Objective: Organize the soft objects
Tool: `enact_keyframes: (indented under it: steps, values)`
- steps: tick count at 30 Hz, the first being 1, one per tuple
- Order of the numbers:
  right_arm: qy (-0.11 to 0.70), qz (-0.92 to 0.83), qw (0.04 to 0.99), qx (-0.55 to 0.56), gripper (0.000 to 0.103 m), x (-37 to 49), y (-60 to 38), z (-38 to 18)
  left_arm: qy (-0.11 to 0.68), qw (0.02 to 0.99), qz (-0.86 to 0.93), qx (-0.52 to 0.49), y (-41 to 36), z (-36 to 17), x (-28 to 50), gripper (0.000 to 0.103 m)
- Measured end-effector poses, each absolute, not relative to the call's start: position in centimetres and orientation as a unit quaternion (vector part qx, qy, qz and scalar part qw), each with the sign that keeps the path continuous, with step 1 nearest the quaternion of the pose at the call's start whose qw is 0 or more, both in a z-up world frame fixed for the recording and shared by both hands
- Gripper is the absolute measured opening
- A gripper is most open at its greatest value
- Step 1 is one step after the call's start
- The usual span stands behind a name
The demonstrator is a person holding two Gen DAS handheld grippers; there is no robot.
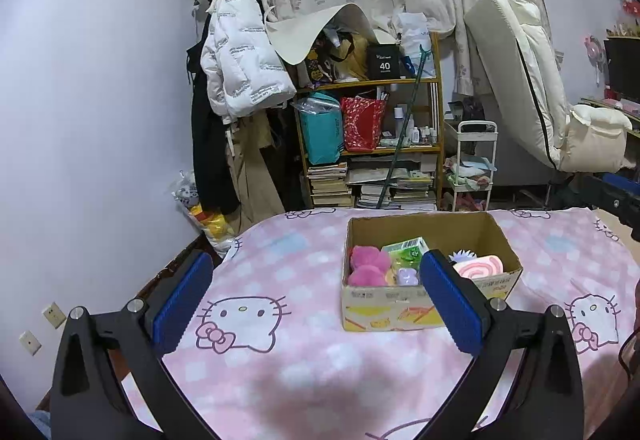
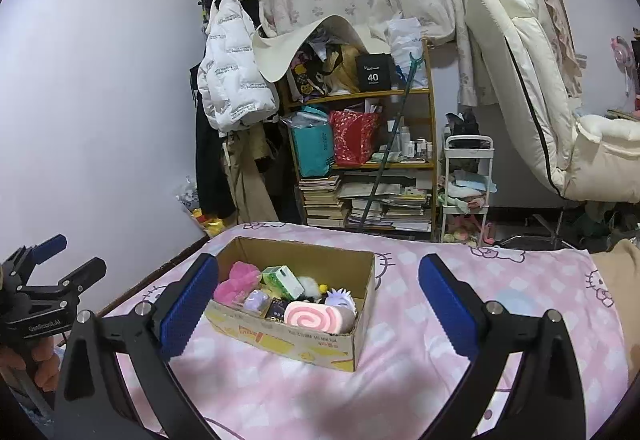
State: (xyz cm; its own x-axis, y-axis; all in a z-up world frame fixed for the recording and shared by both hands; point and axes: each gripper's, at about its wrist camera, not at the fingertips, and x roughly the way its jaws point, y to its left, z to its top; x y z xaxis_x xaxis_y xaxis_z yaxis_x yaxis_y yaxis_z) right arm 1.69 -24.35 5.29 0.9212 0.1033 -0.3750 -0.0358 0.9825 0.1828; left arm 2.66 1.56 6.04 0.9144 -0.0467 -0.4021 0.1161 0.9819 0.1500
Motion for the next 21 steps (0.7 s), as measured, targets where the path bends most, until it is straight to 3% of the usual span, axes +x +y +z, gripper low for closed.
enact_keyframes:
  steps: [8, 21]
  values:
    - [0.165, 0.034, 0.982, 0.080, 0.103, 0.3, -24.7, 3.8, 0.197, 0.976, -0.034, 0.089, 1.7, 4.6, 2.1, 0.102]
    - [0.199, 0.031, 0.976, 0.085, 0.103, 2.1, -24.8, 1.7, 0.207, 0.974, -0.036, 0.084, 1.6, 3.0, 3.1, 0.102]
